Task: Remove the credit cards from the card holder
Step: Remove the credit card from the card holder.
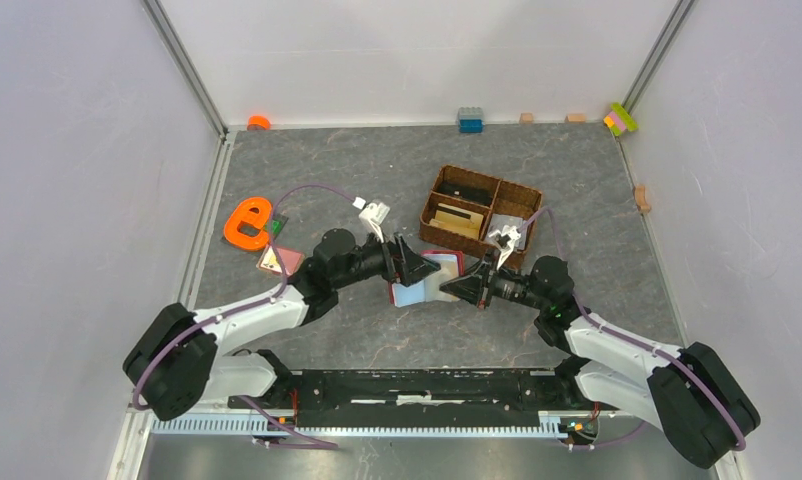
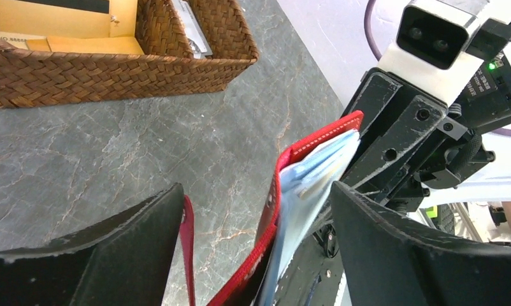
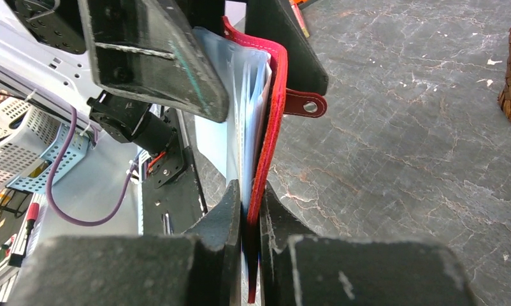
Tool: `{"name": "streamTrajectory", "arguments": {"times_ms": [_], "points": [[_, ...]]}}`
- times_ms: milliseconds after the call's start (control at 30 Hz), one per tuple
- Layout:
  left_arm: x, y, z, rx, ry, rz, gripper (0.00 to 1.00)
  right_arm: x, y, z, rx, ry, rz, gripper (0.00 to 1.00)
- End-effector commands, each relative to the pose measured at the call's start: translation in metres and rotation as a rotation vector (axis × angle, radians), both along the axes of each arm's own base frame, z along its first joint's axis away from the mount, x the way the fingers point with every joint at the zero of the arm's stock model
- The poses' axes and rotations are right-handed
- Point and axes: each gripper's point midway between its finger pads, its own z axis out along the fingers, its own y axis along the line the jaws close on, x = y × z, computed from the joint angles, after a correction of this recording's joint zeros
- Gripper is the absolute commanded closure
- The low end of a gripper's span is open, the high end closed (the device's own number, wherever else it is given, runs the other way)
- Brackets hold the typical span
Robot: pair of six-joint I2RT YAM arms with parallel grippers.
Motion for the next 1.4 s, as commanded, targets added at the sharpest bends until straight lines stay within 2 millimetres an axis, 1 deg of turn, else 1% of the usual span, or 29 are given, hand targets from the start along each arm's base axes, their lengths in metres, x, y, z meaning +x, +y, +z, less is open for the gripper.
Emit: {"name": "streamTrajectory", "arguments": {"times_ms": [0, 100, 167, 233, 300, 367, 467, 500, 533, 600, 633, 667, 767, 900, 967, 1067, 1233, 1367], "points": [[0.002, 0.008, 0.031, -0.01, -0.117, 0.024, 0.06, 0.013, 0.001, 0.024, 0.014, -0.089, -0.04, 1.0], [-0.003, 0.013, 0.038, -0.027, -0.15, 0.024, 0.01, 0.014, 0.001, 0.023, 0.009, -0.085, -0.049, 1.0], [-0.012, 0.013, 0.043, -0.038, -0.163, -0.016, 0.0, 0.013, 0.001, 0.024, 0.017, -0.076, -0.04, 1.0], [-0.021, 0.015, 0.04, -0.039, -0.167, -0.048, 0.0, 0.011, 0.002, 0.026, 0.031, -0.071, -0.023, 1.0], [-0.022, 0.023, 0.034, -0.019, -0.174, -0.019, 0.0, 0.008, 0.002, 0.03, 0.046, -0.074, -0.011, 1.0], [-0.009, 0.041, 0.026, 0.045, -0.171, 0.103, 0.0, 0.008, 0.0, 0.034, 0.055, -0.079, -0.012, 1.0], [0.017, 0.084, 0.017, 0.148, -0.15, 0.373, 0.0, 0.012, -0.007, 0.036, 0.054, -0.095, -0.056, 1.0], [0.021, 0.096, 0.019, 0.158, -0.152, 0.443, 0.0, 0.015, -0.011, 0.037, 0.052, -0.105, -0.086, 1.0], [0.023, 0.104, 0.02, 0.157, -0.156, 0.481, 0.0, 0.019, -0.015, 0.038, 0.046, -0.116, -0.119, 1.0], [0.023, 0.112, 0.023, 0.123, -0.171, 0.523, 0.0, 0.024, -0.024, 0.041, 0.038, -0.144, -0.183, 1.0], [0.02, 0.112, 0.024, 0.1, -0.179, 0.519, 0.0, 0.028, -0.028, 0.042, 0.034, -0.155, -0.219, 1.0], [0.018, 0.109, 0.029, 0.065, -0.195, 0.501, 0.0, 0.029, -0.032, 0.045, 0.034, -0.166, -0.247, 1.0], [0.004, 0.089, 0.041, -0.016, -0.248, 0.367, 0.0, 0.034, -0.043, 0.052, 0.04, -0.209, -0.32, 1.0], [-0.009, 0.066, 0.048, -0.066, -0.269, 0.227, 0.0, 0.03, -0.05, 0.066, 0.076, -0.262, -0.346, 1.0], [-0.017, 0.059, 0.051, -0.11, -0.294, 0.17, 0.0, 0.029, -0.051, 0.07, 0.089, -0.276, -0.351, 1.0], [-0.024, 0.053, 0.06, -0.192, -0.335, 0.128, 0.0, 0.027, -0.052, 0.073, 0.105, -0.279, -0.349, 1.0], [-0.026, 0.042, 0.058, -0.233, -0.334, 0.078, 0.0, 0.018, -0.046, 0.079, 0.143, -0.289, -0.292, 1.0], [-0.027, 0.036, 0.055, -0.252, -0.327, 0.049, 0.0, 0.013, -0.041, 0.079, 0.153, -0.281, -0.254, 1.0]]}}
